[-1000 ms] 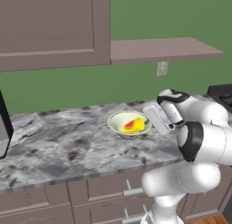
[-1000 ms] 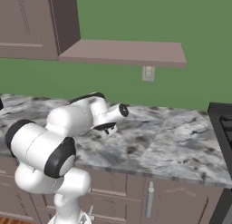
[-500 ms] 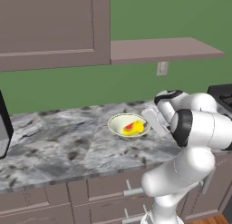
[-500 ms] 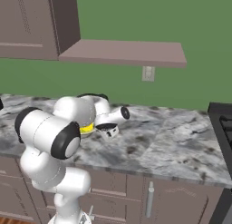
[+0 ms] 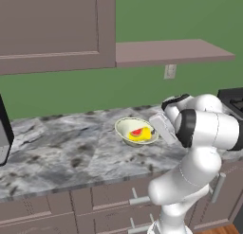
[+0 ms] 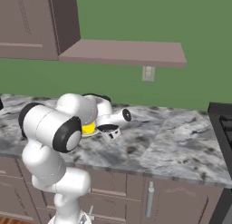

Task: Place the cup inside the bowl on the dining table and move the bowl to any counter.

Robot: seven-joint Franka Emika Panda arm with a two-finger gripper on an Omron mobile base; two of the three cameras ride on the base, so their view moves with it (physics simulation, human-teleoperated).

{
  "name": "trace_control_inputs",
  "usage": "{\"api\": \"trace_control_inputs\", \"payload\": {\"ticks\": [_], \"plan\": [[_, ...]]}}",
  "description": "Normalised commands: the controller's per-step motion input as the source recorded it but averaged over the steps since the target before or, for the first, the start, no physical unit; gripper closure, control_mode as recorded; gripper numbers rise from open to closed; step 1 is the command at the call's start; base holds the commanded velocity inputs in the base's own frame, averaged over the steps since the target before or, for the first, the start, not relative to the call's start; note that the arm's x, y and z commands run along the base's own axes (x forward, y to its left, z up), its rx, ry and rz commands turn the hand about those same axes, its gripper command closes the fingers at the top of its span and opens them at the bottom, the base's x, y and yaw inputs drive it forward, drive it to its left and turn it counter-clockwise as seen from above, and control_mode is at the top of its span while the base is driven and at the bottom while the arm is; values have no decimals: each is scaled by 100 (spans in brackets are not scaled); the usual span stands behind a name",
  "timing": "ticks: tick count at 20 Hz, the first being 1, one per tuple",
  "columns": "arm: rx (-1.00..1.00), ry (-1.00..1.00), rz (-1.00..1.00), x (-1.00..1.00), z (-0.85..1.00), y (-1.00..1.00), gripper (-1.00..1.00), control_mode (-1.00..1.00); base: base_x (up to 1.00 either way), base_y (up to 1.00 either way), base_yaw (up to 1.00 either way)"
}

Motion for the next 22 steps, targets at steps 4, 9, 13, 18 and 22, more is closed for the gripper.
{"api": "trace_control_inputs", "payload": {"ticks": [4, 9, 13, 18, 22], "plan": [[0, 0, 0, 0, 0, 0, 100, -100, 0, 0, 0], [0, 0, 0, 0, 0, 1, -100, -100, 0, 0, 0], [0, 0, 0, 0, 2, 0, -100, -100, 0, 0, 0], [0, 0, -3, 0, 9, -9, -100, -100, 0, 0, 0], [0, 0, -6, 0, 38, -25, -100, -100, 0, 0, 0]]}}
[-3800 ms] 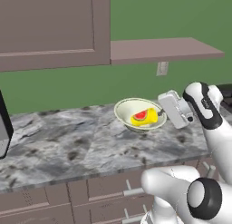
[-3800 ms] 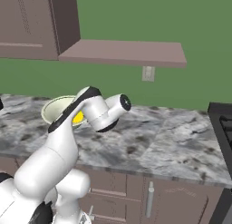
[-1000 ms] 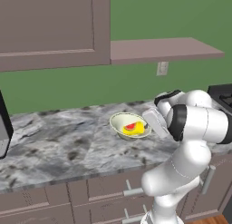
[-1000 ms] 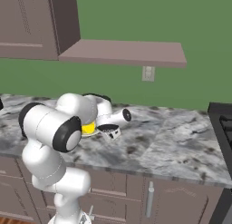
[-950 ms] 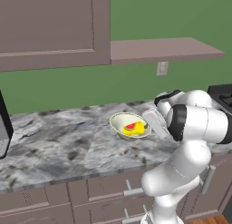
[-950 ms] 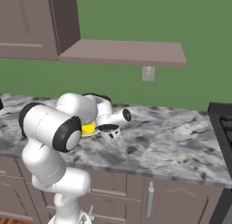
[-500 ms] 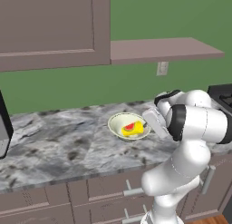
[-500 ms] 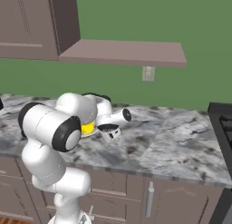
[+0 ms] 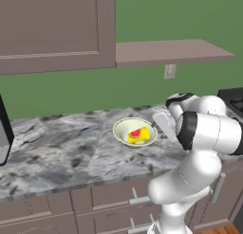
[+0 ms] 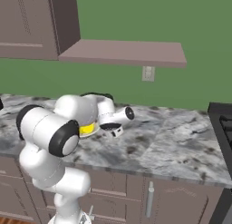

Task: Place the cup inside the bowl on the dining table and move the bowl to any counter.

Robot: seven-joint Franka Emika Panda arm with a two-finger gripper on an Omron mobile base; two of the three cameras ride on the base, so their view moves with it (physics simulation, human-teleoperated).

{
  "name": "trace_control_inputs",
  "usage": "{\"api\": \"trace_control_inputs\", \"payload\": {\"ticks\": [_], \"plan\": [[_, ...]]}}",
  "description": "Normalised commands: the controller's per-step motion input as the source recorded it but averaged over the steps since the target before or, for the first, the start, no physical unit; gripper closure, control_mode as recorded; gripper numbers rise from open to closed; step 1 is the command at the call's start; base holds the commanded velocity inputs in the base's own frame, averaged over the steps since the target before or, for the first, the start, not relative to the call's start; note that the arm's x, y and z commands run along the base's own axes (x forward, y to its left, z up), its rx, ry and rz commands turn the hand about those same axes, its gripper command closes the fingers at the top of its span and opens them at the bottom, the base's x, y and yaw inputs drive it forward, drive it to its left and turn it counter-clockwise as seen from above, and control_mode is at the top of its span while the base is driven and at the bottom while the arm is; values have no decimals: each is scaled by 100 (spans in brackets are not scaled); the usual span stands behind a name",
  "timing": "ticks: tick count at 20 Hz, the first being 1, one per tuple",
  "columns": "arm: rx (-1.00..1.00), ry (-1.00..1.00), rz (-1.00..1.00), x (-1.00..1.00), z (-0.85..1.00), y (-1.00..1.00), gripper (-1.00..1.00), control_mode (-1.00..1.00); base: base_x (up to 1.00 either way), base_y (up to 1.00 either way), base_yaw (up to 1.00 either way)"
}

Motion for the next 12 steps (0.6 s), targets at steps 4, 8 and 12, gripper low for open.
{"api": "trace_control_inputs", "payload": {"ticks": [4, 8, 12], "plan": [[0, -1, -2, -8, 55, -10, -100, -100, 0, 0, 0], [0, 0, 0, -48, 43, 0, -100, -100, 0, 0, 0], [0, 0, 0, -83, 33, 0, -100, -100, 0, 0, 0]]}}
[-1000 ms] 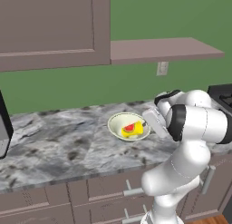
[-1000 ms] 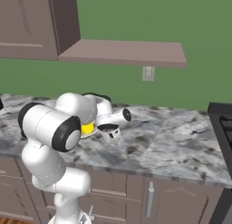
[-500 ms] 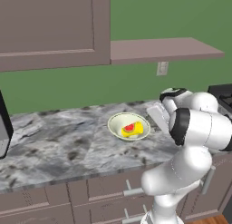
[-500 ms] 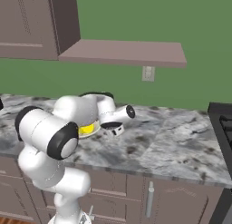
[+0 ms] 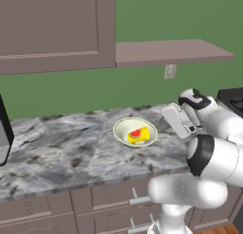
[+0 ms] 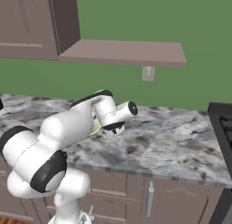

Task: Place the cup inside the bowl on the dining table and move the bowl to any counter.

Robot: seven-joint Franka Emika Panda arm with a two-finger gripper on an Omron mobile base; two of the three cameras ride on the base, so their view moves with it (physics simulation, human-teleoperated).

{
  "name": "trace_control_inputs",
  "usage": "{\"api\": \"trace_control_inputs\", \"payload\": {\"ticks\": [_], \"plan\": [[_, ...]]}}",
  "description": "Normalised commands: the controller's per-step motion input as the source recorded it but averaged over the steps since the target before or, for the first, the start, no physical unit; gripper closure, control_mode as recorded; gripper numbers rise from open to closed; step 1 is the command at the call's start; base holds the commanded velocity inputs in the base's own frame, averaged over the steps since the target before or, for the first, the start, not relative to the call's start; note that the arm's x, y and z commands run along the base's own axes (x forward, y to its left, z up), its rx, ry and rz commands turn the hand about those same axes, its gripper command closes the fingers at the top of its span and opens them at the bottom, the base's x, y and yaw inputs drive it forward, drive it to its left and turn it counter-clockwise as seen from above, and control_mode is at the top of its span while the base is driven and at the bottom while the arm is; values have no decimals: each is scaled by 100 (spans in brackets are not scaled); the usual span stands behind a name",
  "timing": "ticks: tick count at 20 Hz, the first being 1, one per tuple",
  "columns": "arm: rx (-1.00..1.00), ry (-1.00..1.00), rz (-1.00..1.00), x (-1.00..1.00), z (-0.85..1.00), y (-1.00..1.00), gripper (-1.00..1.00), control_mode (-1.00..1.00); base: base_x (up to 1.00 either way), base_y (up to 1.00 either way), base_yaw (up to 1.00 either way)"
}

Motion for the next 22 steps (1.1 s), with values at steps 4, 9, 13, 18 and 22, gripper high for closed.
{"api": "trace_control_inputs", "payload": {"ticks": [4, 9, 13, 18, 22], "plan": [[0, -5, 0, -94, 23, 0, -100, -100, 0, 0, 0], [0, -5, 3, -82, 54, 0, -100, -100, 0, 0, 0], [0, -3, 4, -79, 73, 0, -100, -100, 0, 0, 0], [0, 0, 5, -82, 75, 0, -100, -100, 0, 0, 0], [0, 0, 4, -88, 65, 0, -100, -100, 0, 0, 0]]}}
